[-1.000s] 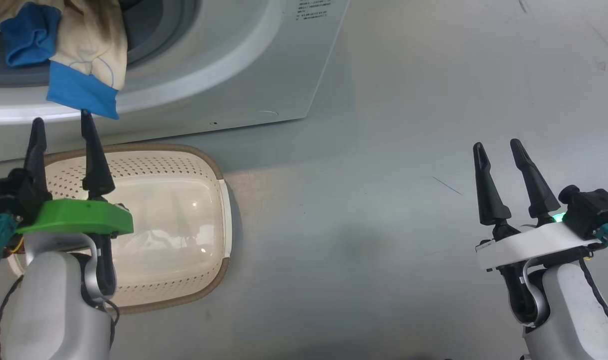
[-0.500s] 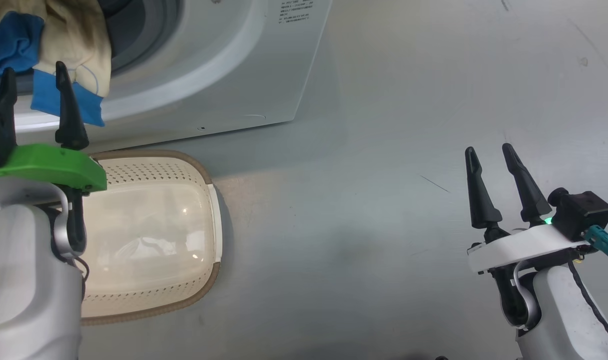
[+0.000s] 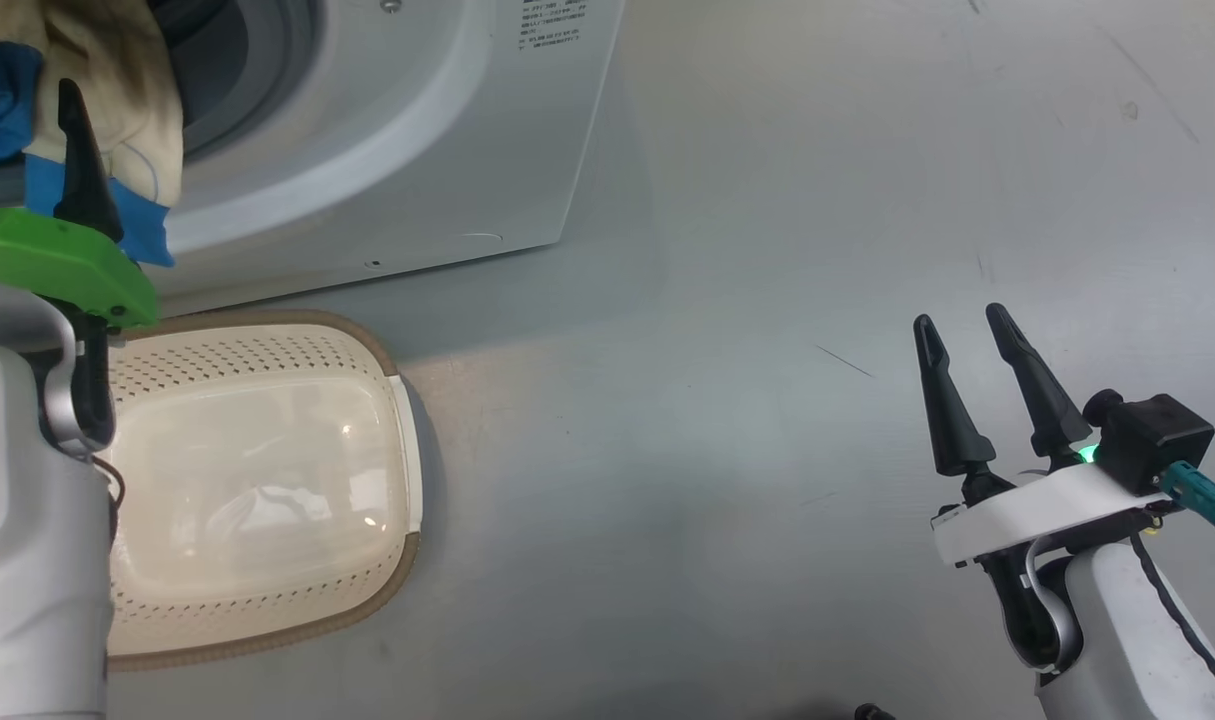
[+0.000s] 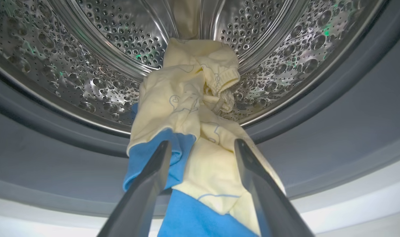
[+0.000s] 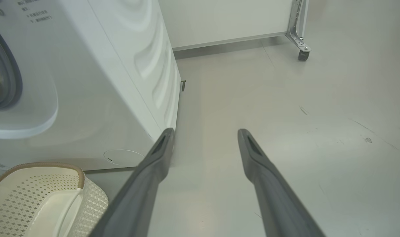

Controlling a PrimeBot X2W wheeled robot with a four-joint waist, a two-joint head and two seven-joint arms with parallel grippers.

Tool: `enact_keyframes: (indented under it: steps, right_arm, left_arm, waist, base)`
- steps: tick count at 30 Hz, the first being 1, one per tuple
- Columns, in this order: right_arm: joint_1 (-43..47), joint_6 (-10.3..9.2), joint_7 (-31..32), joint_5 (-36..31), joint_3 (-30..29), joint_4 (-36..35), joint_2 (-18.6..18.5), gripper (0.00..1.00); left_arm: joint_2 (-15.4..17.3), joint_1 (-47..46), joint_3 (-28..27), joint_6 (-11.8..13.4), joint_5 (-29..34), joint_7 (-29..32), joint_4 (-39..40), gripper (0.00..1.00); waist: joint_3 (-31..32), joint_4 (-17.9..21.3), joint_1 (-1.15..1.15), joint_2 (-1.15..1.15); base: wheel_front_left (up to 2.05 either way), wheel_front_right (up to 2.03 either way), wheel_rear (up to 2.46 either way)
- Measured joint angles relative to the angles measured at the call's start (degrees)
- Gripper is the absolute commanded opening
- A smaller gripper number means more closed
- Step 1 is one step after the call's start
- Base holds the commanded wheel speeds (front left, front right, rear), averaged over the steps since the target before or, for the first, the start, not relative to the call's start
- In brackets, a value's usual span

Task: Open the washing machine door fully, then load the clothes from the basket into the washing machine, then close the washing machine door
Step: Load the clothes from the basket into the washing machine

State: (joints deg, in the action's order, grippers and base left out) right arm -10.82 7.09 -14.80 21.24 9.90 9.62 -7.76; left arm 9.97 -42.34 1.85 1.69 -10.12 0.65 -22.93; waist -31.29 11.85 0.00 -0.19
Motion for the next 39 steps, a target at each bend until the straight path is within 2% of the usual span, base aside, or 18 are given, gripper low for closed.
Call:
enact_keyframes:
  steps: [5,13,39]
  right_arm:
    - [0.1,0.00,0.0,0.0,0.0,0.0,-0.7,1.00]
    - [1.1,0.00,0.0,0.0,0.0,-0.1,-1.2,1.00]
    - [1.4,0.00,0.0,0.0,0.0,-1.2,-2.2,1.00]
  left_arm:
    - [1.8,-1.7,0.4,-1.4,0.1,1.9,-4.1,1.00]
    - [2.8,-4.5,1.3,-4.1,0.1,4.0,-9.2,1.00]
    - [5.0,-12.8,2.0,-4.8,0.5,6.4,-20.5,1.00]
  waist:
    - [0.0,0.4,0.00,0.00]
    - [-0.3,0.4,0.00,0.00]
    - [-3.1,1.2,0.00,0.00]
  base:
    - [0.00,0.00,0.00]
    - [0.00,0.00,0.00]
    - [0.00,0.00,0.00]
